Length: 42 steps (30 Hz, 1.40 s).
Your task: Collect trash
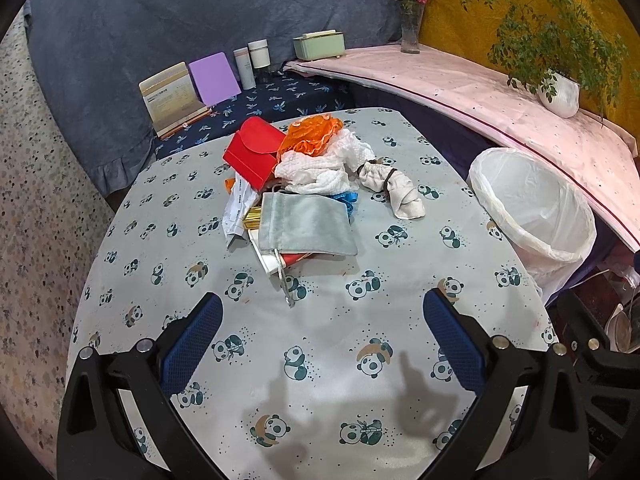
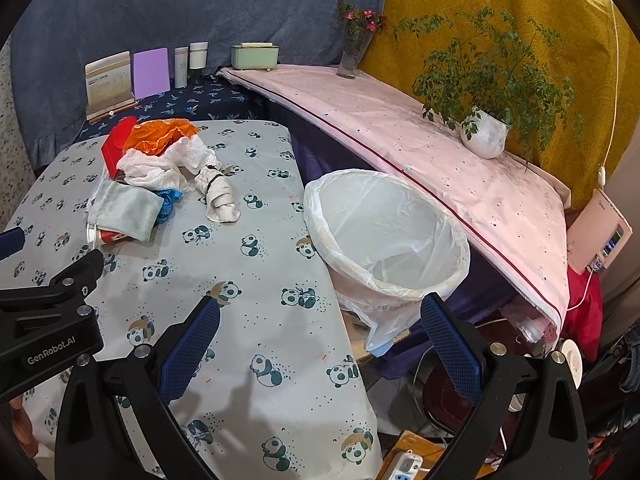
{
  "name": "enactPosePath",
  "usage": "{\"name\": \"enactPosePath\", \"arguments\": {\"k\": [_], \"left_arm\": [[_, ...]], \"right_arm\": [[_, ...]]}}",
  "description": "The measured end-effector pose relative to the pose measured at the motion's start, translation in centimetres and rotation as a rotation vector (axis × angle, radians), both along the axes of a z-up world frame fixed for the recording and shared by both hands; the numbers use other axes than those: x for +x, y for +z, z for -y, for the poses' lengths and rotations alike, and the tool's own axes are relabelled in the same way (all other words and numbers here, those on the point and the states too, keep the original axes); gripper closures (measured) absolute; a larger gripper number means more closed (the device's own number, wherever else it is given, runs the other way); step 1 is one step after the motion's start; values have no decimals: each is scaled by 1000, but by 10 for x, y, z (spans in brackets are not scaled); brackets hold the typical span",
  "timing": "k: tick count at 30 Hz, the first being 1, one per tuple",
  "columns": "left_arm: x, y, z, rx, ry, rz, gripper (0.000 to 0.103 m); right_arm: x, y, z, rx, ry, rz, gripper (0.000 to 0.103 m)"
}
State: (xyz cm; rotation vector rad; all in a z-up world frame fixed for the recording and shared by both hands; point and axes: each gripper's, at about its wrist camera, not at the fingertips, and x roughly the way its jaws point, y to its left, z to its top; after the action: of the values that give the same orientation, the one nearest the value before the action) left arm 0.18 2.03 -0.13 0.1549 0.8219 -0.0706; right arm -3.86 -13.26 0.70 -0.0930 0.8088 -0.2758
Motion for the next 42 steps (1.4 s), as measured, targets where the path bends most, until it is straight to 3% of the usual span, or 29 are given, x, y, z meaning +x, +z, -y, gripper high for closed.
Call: {"name": "enactPosePath", "arguments": {"k": [17, 23, 35, 38, 42], "left_arm": [[23, -11, -25, -40, 23, 12, 7], [43, -15, -41, 17, 51, 38, 7], [113, -38, -66, -95, 33, -59, 7], [130, -48, -66, -128, 19, -104, 18], [139, -57, -65, -151, -4, -149, 42]], "right_arm": [[27, -4, 1, 5, -20, 35, 7], [53, -4, -10, -19, 2, 61, 7], [126, -22, -31, 45, 72, 40, 8], [143, -27, -32, 69, 79, 31, 9], [163, -36, -33, 112, 93, 16, 15]]}}
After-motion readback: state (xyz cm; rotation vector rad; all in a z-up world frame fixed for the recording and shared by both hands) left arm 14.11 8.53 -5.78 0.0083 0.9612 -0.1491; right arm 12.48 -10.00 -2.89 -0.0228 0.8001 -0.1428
